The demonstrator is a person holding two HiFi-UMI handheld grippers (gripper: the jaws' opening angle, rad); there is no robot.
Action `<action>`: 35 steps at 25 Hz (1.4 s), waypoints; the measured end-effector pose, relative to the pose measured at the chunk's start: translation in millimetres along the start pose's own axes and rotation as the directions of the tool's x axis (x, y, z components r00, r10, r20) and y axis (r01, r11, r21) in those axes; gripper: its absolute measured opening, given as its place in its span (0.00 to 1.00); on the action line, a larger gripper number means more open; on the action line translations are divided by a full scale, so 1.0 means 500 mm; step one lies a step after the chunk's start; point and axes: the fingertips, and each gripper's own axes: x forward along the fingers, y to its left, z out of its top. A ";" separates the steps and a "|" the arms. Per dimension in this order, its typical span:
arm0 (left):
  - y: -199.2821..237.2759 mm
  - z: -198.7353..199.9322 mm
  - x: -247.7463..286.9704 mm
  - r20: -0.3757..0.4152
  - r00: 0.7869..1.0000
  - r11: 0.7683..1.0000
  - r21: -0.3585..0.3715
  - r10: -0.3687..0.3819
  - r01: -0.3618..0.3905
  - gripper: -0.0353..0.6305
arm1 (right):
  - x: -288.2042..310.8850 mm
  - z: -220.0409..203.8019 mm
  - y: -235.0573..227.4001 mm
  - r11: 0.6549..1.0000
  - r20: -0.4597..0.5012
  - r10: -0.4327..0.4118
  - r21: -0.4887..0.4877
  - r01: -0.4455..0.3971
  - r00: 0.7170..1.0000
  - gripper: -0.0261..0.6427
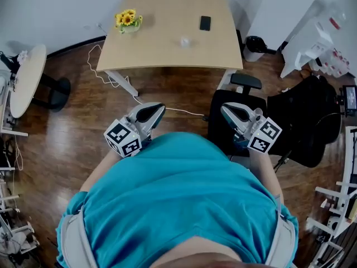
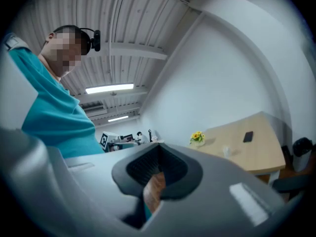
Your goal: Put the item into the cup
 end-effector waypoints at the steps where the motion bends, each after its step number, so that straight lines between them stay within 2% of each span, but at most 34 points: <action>1: -0.001 -0.002 -0.013 -0.002 1.000 1.000 0.017 -0.001 0.001 0.06 | 0.006 -0.008 0.007 1.000 -0.002 -0.006 0.000 0.006 1.000 0.04; 4: 0.018 0.000 -0.068 0.015 1.000 0.999 0.047 0.017 -0.018 0.06 | 0.039 -0.026 0.029 0.999 -0.013 -0.031 -0.020 0.030 0.999 0.04; 8: 0.055 -0.013 -0.148 0.039 0.999 0.999 0.049 0.015 -0.017 0.06 | 0.098 -0.032 0.061 0.996 0.005 -0.083 -0.032 0.083 0.997 0.04; 11: 0.071 0.001 -0.182 0.058 0.998 1.000 0.010 0.021 -0.022 0.06 | 0.134 -0.033 0.087 0.994 0.031 -0.099 -0.035 0.100 0.995 0.04; 16: 0.093 -0.015 -0.189 0.053 0.998 0.999 0.021 -0.035 0.034 0.06 | 0.168 -0.046 0.107 0.990 0.014 -0.133 -0.050 0.134 0.991 0.04; 19: 0.087 -0.014 -0.185 0.044 0.998 0.999 0.020 -0.050 0.049 0.06 | 0.174 -0.049 0.108 0.989 -0.002 -0.137 -0.048 0.137 0.991 0.04; 24: 0.091 -0.003 -0.184 0.064 0.998 0.999 -0.014 -0.028 0.029 0.06 | 0.185 -0.042 0.112 0.990 -0.027 -0.118 -0.081 0.116 0.993 0.04; 35: 0.083 -0.009 -0.197 0.074 0.997 1.000 -0.013 -0.003 0.004 0.06 | 0.186 -0.048 0.120 0.990 -0.050 -0.095 -0.107 0.090 0.994 0.04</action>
